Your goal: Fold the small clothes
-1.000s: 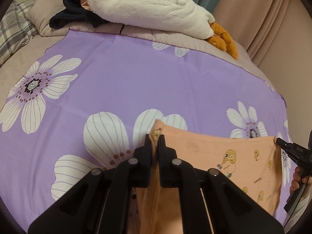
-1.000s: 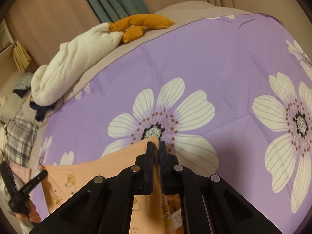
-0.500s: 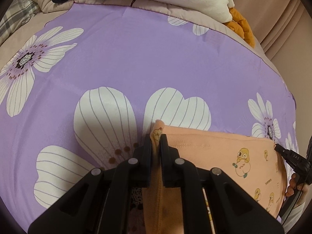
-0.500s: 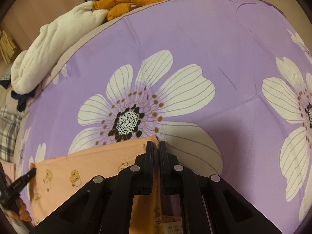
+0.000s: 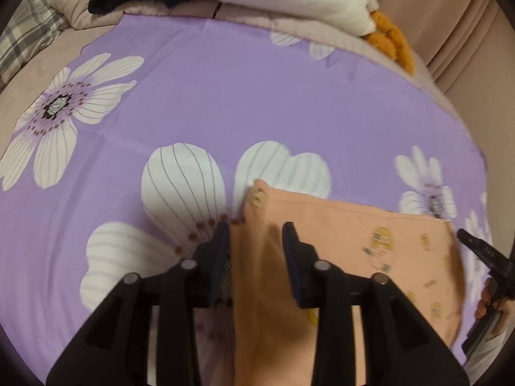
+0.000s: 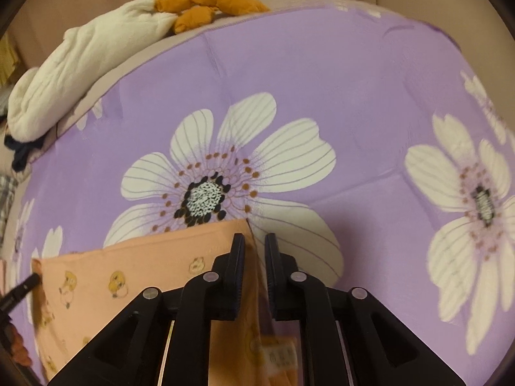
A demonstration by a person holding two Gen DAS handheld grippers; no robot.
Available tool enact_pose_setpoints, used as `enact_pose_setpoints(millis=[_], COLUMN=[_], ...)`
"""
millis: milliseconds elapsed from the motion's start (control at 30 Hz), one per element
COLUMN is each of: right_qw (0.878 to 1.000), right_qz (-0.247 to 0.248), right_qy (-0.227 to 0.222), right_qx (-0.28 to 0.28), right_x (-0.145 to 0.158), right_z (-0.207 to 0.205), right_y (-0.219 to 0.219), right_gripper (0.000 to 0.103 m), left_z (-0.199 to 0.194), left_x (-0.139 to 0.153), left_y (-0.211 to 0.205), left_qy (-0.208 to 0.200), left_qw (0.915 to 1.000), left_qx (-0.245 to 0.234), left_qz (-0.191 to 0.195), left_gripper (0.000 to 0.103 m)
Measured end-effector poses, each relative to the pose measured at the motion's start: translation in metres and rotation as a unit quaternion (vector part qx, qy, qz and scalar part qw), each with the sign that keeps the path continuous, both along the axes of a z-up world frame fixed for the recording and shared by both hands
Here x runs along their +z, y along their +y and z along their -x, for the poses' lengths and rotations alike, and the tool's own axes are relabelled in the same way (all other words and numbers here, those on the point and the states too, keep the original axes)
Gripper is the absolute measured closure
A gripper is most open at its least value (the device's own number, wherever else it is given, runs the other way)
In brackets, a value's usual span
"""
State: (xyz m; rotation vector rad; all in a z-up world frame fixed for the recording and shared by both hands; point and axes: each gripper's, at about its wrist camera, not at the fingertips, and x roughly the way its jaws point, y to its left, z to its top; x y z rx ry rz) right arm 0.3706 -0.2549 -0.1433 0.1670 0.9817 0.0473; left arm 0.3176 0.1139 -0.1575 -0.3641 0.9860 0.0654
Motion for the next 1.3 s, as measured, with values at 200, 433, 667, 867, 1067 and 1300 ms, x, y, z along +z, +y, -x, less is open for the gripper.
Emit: enact_pose_setpoints(millis=[200, 433, 667, 867, 1067, 1300], right_qw=[0.999, 0.997, 0.995, 0.992, 0.986, 0.979], right_qz=[-0.022, -0.062, -0.084, -0.117, -0.156, -0.195], right_qy=[-0.033, -0.05, -0.03, 0.004, 0.015, -0.006], right_qx=[-0.004, -0.009, -0.034, -0.042, -0.054, -0.061], right_x=[0.035, 0.046, 0.019, -0.011, -0.029, -0.041], right_z=[0.041, 0.102, 0.15, 0.172, 0.177, 0.165], right_y=[-0.008, -0.015, -0.02, -0.024, -0.026, -0.021], right_gripper=[0.035, 0.034, 0.033, 0.033, 0.033, 0.049], left_z=[0.048, 0.108, 0.144, 0.153, 0.146, 0.136], left_x=[0.033, 0.032, -0.003, -0.023, -0.03, -0.037], left_y=[-0.008, -0.013, -0.014, -0.019, -0.026, -0.033], left_qy=[-0.032, -0.032, 0.007, 0.019, 0.009, 0.012], left_qw=[0.9994, 0.999, 0.9986, 0.9959, 0.9936, 0.9907], left_qx=[-0.01, -0.012, -0.001, 0.002, -0.003, -0.006], left_qz=[0.008, 0.028, 0.052, 0.089, 0.112, 0.135], left_gripper=[0.027, 0.017, 0.019, 0.034, 0.045, 0.089])
